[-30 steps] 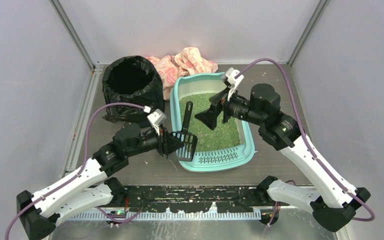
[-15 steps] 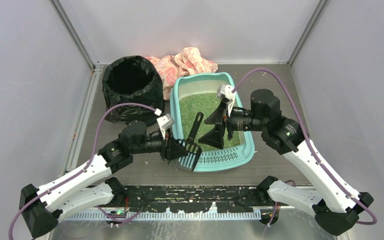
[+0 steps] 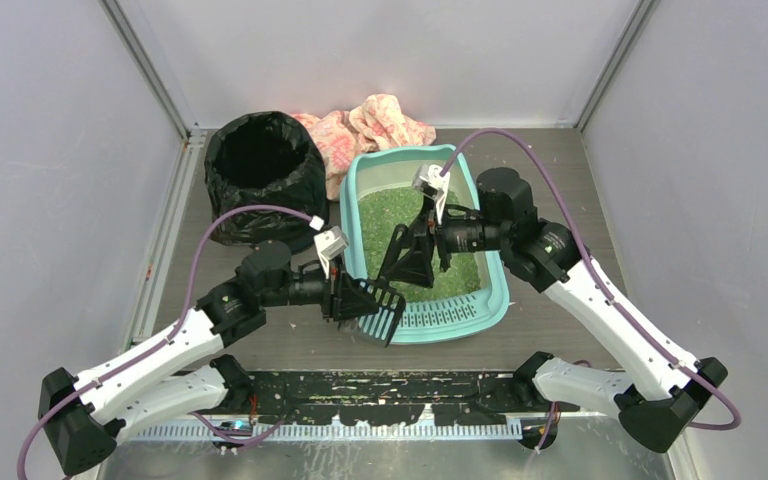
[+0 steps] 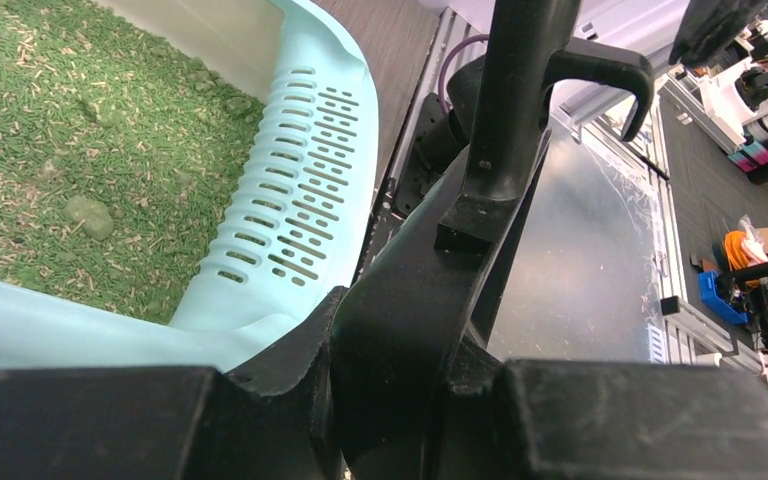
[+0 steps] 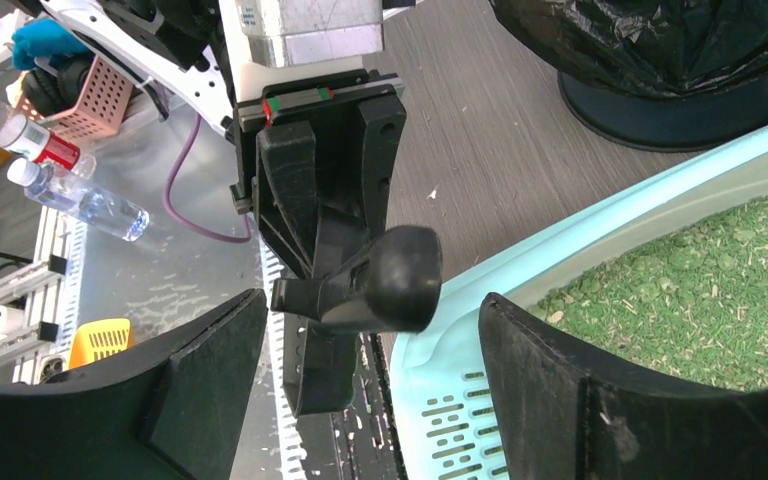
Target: Clean the litter box
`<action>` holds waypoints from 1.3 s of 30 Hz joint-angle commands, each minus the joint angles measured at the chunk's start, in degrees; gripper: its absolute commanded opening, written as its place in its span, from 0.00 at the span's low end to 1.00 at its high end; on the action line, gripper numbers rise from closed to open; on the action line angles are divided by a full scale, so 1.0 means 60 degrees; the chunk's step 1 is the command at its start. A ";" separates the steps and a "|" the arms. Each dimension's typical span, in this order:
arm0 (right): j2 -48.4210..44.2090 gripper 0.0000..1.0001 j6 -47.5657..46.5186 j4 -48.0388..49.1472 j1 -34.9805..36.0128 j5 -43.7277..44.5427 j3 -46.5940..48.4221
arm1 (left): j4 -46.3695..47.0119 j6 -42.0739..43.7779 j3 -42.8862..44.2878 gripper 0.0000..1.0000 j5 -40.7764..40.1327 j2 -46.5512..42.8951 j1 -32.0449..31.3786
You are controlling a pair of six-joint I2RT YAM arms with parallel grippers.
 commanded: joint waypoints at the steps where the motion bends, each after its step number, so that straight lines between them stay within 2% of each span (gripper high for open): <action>1: 0.0070 0.80 0.0222 0.0822 -0.0005 -0.0353 0.0261 | 0.0745 -0.0076 0.0091 0.00 0.0344 0.0022 -0.0022; 4: 0.0211 0.75 0.0268 0.0903 -0.0002 -0.0416 0.0283 | 0.0805 -0.0098 0.0079 0.00 0.0378 0.0039 -0.0023; 10: 0.0279 0.58 0.0256 0.1114 0.0002 -0.0512 0.0262 | 0.0834 -0.0105 0.0019 0.00 0.0427 0.0118 -0.0038; 16: 0.0240 0.03 0.0222 0.1155 0.0002 -0.0508 0.0158 | 0.0754 -0.0051 0.0002 0.00 0.0371 0.0047 -0.0052; 21: 0.0038 0.01 0.0316 0.1343 0.0002 -0.0283 -0.0069 | 0.0518 -0.0031 0.0034 0.00 -0.0043 -0.0042 -0.0052; 22: 0.0004 0.01 0.0340 0.1401 0.0000 -0.0161 -0.0118 | 0.0429 -0.0074 0.0056 0.08 -0.0266 -0.0065 -0.0055; 24: -0.0087 0.01 0.0401 0.1487 0.0002 0.0262 -0.0182 | 0.0418 -0.0066 0.0064 0.46 -0.0442 -0.0209 -0.0053; 25: -0.0115 0.01 0.0437 0.1512 -0.0001 0.0442 -0.0202 | 0.0219 -0.0049 0.0061 0.60 -0.0521 -0.0298 -0.0052; 27: -0.0131 0.01 0.0513 0.1548 -0.0006 0.0849 -0.0190 | 0.0068 -0.0038 0.0061 0.82 -0.0757 -0.0618 -0.0051; 28: -0.0131 0.01 0.0552 0.1579 0.0001 0.1063 -0.0199 | -0.0004 -0.0002 0.0061 0.88 -0.0848 -0.0767 -0.0051; 30: -0.0172 0.01 0.0786 0.1795 -0.0019 0.1714 -0.0239 | -0.0215 -0.0034 0.0054 0.94 -0.1242 -0.1106 -0.0051; 33: -0.0497 0.01 0.1545 0.2636 -0.0108 0.2911 -0.0562 | -0.0196 -0.0232 -0.0170 0.95 -0.1846 -0.1798 -0.0052; 36: -0.1046 0.01 0.2368 0.3701 -0.0371 0.3688 -0.1071 | 0.0276 -0.0610 -0.0709 0.92 -0.2649 -0.2681 -0.0052; 39: -0.1554 0.01 0.3304 0.4648 -0.0798 0.4400 -0.1750 | 0.1141 -0.0890 -0.1214 0.90 -0.2882 -0.3259 -0.0052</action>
